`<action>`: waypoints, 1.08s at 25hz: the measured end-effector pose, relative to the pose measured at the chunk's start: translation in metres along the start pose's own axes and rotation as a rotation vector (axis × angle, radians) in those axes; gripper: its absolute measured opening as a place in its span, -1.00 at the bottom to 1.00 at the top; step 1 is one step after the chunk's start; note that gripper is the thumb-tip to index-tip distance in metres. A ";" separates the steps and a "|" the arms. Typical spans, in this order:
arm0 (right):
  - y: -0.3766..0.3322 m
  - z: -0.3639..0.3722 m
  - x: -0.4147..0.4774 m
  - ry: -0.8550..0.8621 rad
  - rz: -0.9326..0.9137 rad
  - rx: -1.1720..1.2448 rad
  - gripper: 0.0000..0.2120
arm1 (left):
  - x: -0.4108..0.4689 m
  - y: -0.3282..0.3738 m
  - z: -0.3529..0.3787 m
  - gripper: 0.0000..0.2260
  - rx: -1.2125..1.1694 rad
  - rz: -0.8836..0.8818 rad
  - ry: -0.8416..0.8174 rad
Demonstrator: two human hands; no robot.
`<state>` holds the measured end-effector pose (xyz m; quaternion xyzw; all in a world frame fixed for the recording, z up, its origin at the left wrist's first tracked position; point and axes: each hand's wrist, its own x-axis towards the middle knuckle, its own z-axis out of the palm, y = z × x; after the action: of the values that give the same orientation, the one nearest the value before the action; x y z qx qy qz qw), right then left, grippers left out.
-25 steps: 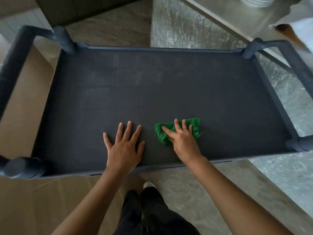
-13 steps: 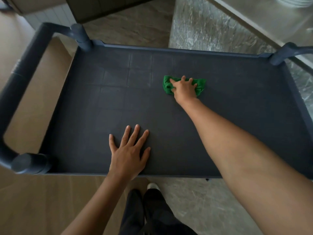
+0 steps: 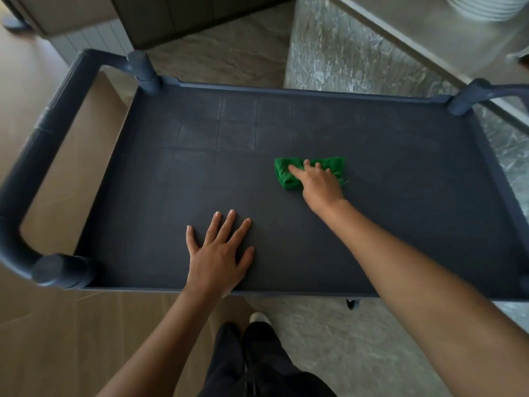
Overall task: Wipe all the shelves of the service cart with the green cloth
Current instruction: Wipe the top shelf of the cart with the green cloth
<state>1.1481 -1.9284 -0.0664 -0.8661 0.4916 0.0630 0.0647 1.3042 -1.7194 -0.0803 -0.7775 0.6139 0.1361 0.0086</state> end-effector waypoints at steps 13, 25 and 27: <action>-0.085 0.032 -0.162 -0.016 -0.061 0.117 -0.40 | 0.000 -0.008 -0.016 -0.53 -0.406 -0.016 0.040; -0.134 0.035 -0.166 -0.031 0.023 0.131 -0.25 | -0.014 -0.094 -0.018 -0.52 -0.053 0.075 0.073; -0.130 0.035 -0.159 -0.038 0.022 0.108 -0.25 | -0.013 -0.094 -0.014 -0.51 -0.057 0.078 0.070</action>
<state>1.1777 -1.7218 -0.0668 -0.8546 0.5024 0.0533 0.1199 1.3947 -1.6865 -0.0784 -0.7573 0.6395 0.1264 -0.0404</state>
